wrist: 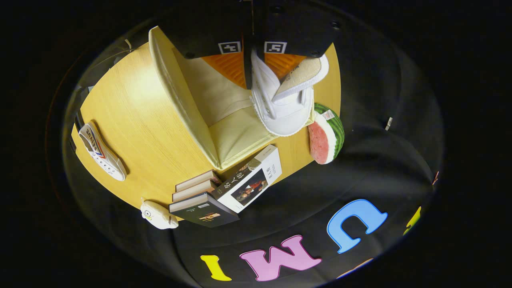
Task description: Open the storage box then place both shoes into the box .Put the left shoe in first, then the right shoe, with the right side of both shoes facing outward in a uniform manner.
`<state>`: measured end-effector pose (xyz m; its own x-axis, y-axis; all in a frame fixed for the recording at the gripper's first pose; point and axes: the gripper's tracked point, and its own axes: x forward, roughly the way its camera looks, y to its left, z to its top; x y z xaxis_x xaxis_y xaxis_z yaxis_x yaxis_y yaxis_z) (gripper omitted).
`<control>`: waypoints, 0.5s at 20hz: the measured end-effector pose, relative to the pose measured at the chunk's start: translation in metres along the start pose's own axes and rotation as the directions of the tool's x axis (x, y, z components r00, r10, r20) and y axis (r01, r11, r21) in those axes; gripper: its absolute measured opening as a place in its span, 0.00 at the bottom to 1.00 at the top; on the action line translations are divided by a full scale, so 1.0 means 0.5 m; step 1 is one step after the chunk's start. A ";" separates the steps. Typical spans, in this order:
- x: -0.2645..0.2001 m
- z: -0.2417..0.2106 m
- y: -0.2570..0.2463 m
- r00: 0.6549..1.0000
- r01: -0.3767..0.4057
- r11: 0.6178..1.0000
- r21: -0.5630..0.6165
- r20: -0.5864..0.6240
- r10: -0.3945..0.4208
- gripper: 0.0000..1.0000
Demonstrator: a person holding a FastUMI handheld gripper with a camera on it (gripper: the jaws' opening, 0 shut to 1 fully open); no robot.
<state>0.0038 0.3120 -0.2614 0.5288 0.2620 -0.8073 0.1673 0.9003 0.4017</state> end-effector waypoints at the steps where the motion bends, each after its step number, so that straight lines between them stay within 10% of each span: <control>1: 0.005 -0.005 0.000 1.000 0.005 1.000 -0.010 -0.005 -0.005 0.07; 4: 0.014 -0.023 0.025 0.999 -0.033 0.999 -0.023 -0.044 0.032 0.08; 10: 0.011 -0.032 0.029 0.991 -0.065 0.991 -0.114 -0.128 0.050 0.82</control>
<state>-0.0044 0.3319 -0.2670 0.4257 0.3491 -0.8348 0.0362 0.9153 0.4012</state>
